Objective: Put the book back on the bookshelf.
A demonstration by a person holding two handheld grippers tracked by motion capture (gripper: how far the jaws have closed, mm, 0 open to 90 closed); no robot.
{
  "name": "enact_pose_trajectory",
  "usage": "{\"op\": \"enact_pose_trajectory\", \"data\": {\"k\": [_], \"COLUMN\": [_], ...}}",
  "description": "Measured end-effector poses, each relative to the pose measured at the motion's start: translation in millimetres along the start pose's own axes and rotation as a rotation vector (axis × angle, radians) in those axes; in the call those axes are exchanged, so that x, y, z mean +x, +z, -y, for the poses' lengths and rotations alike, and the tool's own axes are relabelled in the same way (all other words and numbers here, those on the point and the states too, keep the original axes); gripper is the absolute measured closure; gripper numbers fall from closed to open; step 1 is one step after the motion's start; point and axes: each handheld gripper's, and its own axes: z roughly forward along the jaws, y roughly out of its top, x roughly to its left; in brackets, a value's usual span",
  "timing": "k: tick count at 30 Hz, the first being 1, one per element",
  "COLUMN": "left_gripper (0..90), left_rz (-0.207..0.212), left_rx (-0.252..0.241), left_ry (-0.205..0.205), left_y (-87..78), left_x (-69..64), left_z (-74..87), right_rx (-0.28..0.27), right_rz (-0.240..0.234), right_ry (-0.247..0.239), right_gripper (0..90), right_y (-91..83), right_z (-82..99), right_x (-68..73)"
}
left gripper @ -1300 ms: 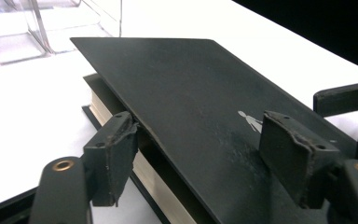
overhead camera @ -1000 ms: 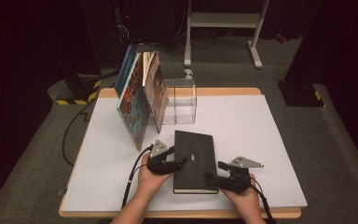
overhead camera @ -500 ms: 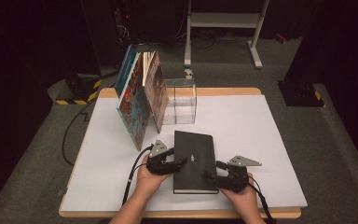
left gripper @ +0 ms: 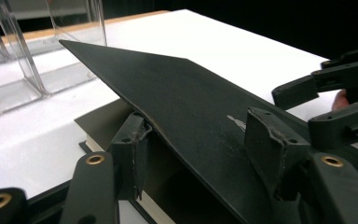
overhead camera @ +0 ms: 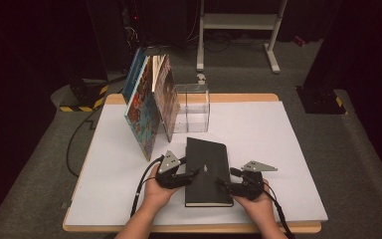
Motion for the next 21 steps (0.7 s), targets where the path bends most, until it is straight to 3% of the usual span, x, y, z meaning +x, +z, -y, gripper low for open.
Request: {"op": "enact_pose_trajectory", "data": {"k": [7, 11, 21], "left_gripper": [46.8, 46.8, 46.8], "left_rz": [-0.006, -0.015, -0.027], "left_rx": [-0.02, -0.039, -0.061], "left_ry": [0.025, 0.069, 0.118], "left_y": [-2.6, -5.1, -8.8], "left_x": [-4.1, -7.0, -10.9], "left_z": [-1.6, -2.1, -2.5], "right_rx": [0.016, 0.012, 0.03], "right_rz": [0.012, 0.001, -0.034], "right_ry": [0.006, 0.018, 0.093], "right_gripper": [21.9, 20.4, 10.5], "right_y": [5.5, 7.6, 12.7], "right_z": [-10.3, -11.2, -12.0], "right_x": [-4.9, -6.6, -12.9]}}
